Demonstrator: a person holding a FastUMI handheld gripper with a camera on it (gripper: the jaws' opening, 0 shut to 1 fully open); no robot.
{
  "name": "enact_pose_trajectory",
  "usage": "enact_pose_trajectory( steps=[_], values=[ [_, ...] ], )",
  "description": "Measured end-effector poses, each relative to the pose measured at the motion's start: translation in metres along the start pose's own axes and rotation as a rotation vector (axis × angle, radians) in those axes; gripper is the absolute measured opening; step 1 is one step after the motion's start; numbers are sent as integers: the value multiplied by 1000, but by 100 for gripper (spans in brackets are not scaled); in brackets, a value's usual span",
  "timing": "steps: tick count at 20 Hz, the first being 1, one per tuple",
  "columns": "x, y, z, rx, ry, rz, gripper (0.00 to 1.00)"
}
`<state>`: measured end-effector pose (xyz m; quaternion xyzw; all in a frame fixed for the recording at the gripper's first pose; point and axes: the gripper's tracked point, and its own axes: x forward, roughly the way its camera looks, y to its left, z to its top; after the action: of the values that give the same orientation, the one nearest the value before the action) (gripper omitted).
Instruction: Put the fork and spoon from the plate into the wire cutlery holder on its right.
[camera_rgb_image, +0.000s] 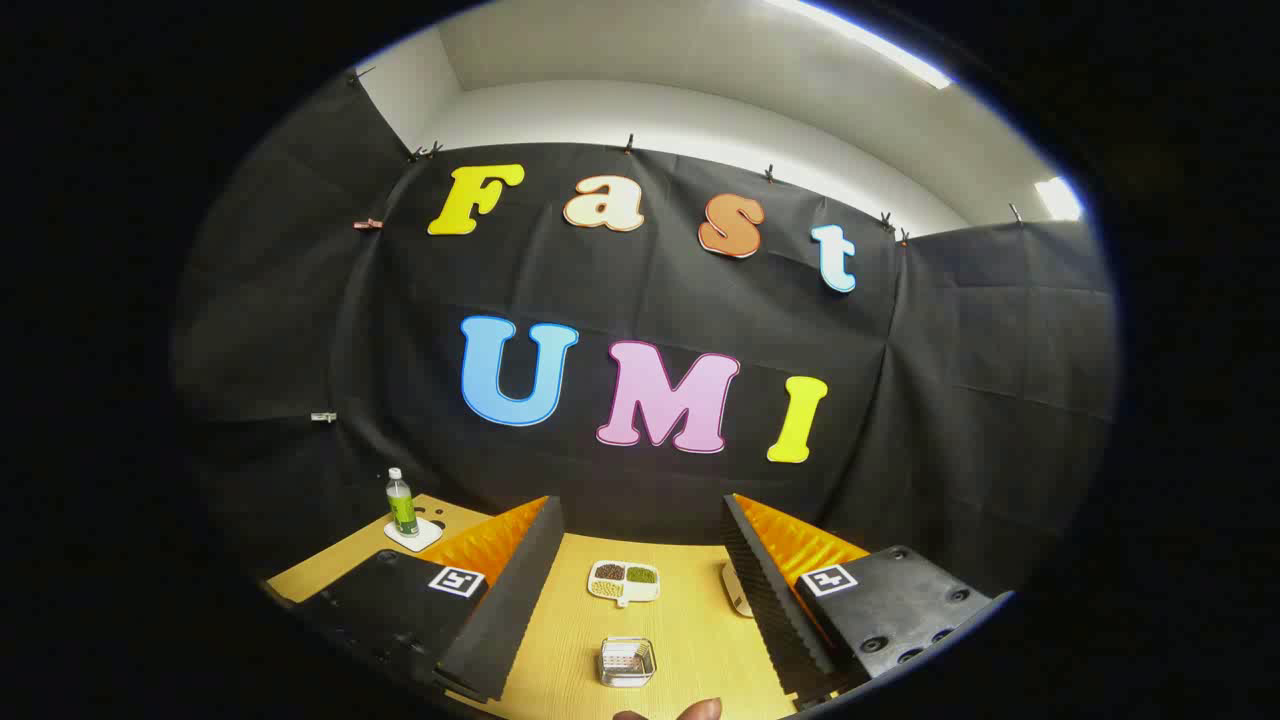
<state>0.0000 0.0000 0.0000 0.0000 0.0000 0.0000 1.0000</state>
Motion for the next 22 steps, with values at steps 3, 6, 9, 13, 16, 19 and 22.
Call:
enact_pose_trajectory(
  steps=[3, 6, 9, 13, 16, 19, 22],
  values=[
    [0, 3, -1, -4, 4, 4, 98],
    [-1, 4, 0, 6, 2, 3, 98],
    [-2, 7, -3, 6, 10, 7, 98],
    [-6, 9, -3, 9, 10, 10, 98],
    [-7, 10, -2, 12, 9, 10, 98],
    [-7, 17, -6, 12, 24, 34, 98],
    [-6, 37, -23, 24, 91, 103, 98]
  ],
)
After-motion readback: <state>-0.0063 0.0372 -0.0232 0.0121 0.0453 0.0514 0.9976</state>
